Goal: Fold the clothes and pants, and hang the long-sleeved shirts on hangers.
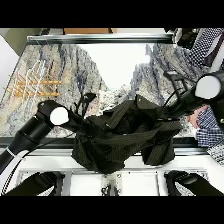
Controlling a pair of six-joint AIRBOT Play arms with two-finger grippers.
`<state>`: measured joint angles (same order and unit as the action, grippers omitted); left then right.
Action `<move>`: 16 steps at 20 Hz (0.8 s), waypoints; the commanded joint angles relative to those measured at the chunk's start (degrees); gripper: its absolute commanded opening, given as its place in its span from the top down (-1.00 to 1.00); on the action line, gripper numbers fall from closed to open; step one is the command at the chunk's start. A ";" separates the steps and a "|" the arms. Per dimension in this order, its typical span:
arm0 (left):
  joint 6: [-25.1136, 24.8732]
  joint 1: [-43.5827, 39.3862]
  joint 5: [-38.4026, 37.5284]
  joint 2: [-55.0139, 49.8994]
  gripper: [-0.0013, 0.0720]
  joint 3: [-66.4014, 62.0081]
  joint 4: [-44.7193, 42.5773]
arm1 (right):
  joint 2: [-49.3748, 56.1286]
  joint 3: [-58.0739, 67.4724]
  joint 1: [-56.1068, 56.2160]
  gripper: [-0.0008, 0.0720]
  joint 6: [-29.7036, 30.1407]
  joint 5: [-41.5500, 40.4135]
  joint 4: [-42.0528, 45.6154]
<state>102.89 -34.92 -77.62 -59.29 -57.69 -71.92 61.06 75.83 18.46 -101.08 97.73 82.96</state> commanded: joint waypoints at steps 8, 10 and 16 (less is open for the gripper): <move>-4.59 6.69 3.43 5.79 -0.92 2.78 -0.11 | 0.04 -2.78 1.81 0.92 -2.25 -0.37 0.39; -4.63 11.15 3.72 7.13 -0.92 0.48 -0.20 | 0.11 -2.78 1.81 0.92 -2.25 -0.39 0.39; -11.08 31.87 5.35 2.12 -0.92 -11.08 -9.66 | 0.15 -2.78 1.81 0.92 -2.25 -0.39 0.39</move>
<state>94.54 -11.79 -73.34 -54.41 -63.90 -75.37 61.17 73.08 20.23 -103.37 97.34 83.42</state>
